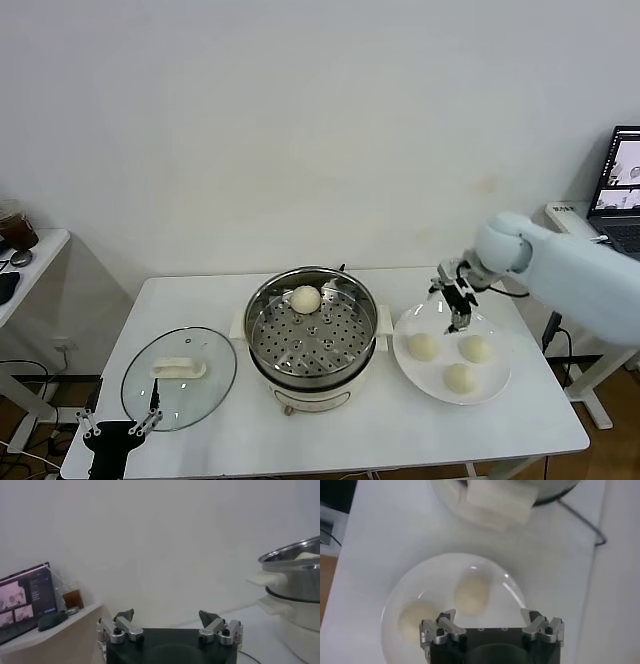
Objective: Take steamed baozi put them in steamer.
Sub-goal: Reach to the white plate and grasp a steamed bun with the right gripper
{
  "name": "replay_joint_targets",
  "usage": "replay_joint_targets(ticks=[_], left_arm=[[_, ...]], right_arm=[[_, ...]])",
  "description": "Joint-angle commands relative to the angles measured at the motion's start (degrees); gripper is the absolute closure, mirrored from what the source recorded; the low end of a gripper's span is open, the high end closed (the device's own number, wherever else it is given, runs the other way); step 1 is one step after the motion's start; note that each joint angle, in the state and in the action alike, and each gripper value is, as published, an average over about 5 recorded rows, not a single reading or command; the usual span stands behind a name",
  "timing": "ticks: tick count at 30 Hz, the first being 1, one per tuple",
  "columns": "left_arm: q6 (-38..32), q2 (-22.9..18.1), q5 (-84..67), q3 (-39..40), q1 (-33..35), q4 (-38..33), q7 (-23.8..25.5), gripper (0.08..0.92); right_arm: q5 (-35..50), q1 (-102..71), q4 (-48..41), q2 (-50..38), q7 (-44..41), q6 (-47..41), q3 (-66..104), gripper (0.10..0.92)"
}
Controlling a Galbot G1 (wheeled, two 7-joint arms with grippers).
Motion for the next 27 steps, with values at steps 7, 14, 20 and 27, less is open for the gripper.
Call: replay_joint_targets(ticks=[7, 14, 20, 27], left_arm=[[-0.1, 0.3, 0.0, -0.5, 0.0, 0.1, 0.1, 0.177], [-0.1, 0.3, -0.1, -0.9, 0.1, 0.3, 0.1, 0.177], [-0.1, 0.3, -0.1, -0.9, 0.0, 0.6, 0.1, 0.177], [-0.2, 0.2, 0.0, -0.9, -0.2, 0.7, 0.0, 0.177]], right_arm=[[-8.7, -15.4, -11.5, 8.0, 2.7, 2.2, 10.1, 0.203], [-9.9, -15.8, -13.9, 10.1, 2.7, 2.2, 10.3, 0.203], [-11.0, -16.2, -15.2, 11.1, 3.4, 2.2, 10.6, 0.203], [-11.4, -16.0, -15.8, 11.9, 3.5, 2.0, 11.2, 0.21]])
